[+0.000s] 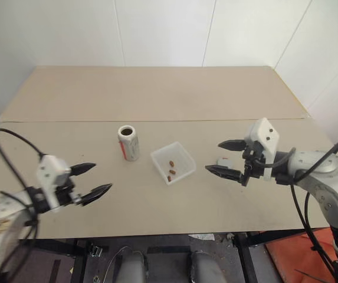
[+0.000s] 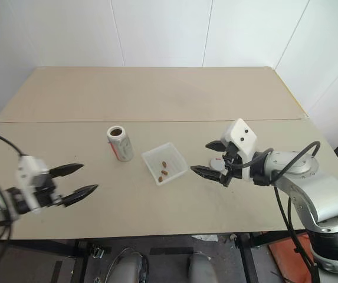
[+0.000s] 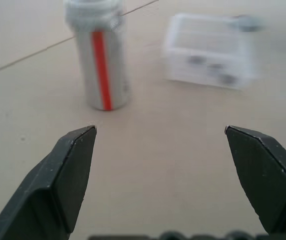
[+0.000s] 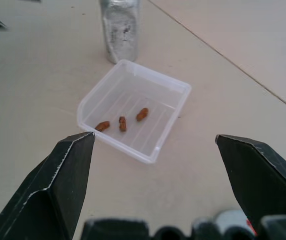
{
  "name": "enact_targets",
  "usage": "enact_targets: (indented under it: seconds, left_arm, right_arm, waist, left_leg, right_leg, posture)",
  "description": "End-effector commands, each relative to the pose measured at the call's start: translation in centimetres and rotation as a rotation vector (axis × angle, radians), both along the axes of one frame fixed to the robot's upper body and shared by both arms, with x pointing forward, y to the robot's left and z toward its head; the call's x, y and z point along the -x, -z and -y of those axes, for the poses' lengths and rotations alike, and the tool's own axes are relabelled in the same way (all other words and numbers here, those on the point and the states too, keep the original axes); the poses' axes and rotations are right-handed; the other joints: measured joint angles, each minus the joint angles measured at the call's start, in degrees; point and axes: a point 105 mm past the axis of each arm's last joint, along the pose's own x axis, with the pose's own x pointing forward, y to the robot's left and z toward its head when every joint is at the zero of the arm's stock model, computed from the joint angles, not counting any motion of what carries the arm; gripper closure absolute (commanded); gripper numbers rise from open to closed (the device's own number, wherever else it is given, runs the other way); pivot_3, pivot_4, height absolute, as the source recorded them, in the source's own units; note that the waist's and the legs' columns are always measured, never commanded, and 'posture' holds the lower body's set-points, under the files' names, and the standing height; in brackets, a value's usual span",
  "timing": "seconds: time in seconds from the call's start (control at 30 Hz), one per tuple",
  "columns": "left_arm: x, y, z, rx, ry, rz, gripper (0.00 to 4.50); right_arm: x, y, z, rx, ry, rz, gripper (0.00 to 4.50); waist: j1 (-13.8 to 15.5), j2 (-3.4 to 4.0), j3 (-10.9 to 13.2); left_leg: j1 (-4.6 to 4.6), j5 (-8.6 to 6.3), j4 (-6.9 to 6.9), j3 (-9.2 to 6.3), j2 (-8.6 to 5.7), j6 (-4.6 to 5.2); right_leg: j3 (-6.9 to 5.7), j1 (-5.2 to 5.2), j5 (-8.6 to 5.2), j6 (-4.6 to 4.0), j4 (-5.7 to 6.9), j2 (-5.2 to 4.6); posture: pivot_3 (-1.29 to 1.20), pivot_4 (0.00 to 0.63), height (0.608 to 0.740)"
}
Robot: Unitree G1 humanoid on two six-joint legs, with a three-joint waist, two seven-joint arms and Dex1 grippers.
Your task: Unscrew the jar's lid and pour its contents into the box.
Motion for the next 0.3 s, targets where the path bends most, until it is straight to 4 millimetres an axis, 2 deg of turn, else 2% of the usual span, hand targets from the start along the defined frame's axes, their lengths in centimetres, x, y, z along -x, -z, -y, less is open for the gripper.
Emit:
enact_targets:
  seconds: [0.03, 0.17, 0.3]
  left_arm:
    - [1.9, -3.4, -1.4, -0.001, 0.086, 0.057, 0.02]
    - [1.8, -4.7, -3.1, -0.038, 0.015, 0.091, 0.02]
    - [1.7, -4.4, -2.1, -0.036, 0.04, 0.079, 0.02]
  right_arm:
    - [0.3, -1.2, 0.6, -0.004, -0.004, 0.07, 0.0]
    - [0.3, -1.2, 1.1, -0.001, 0.002, 0.074, 0.0]
    - [0.3, -1.1, 1.3, -0.002, 0.007, 0.072, 0.0]
  waist:
    - [0.2, 0.0, 0.0]
    - [0.0, 0.0, 0.0]
    - [-0.1, 0.0, 0.0]
  left_leg:
    - [0.01, 0.0, -0.01, 0.0, 0.0, 0.0]
    - [0.01, 0.0, -0.02, 0.02, -0.01, 0.0]
    - [0.01, 0.0, -0.04, 0.03, 0.02, 0.0]
  right_leg:
    - [-0.01, 0.02, 0.0, 0.0, -0.03, 0.0]
    - [0.02, 0.01, -0.02, 0.01, -0.03, 0.01]
    - [0.03, 0.0, -0.01, 0.01, -0.02, 0.04]
  posture:
    - [0.0, 0.15, 0.74]
    - [0.0, 0.15, 0.74]
    - [0.0, 0.15, 0.74]
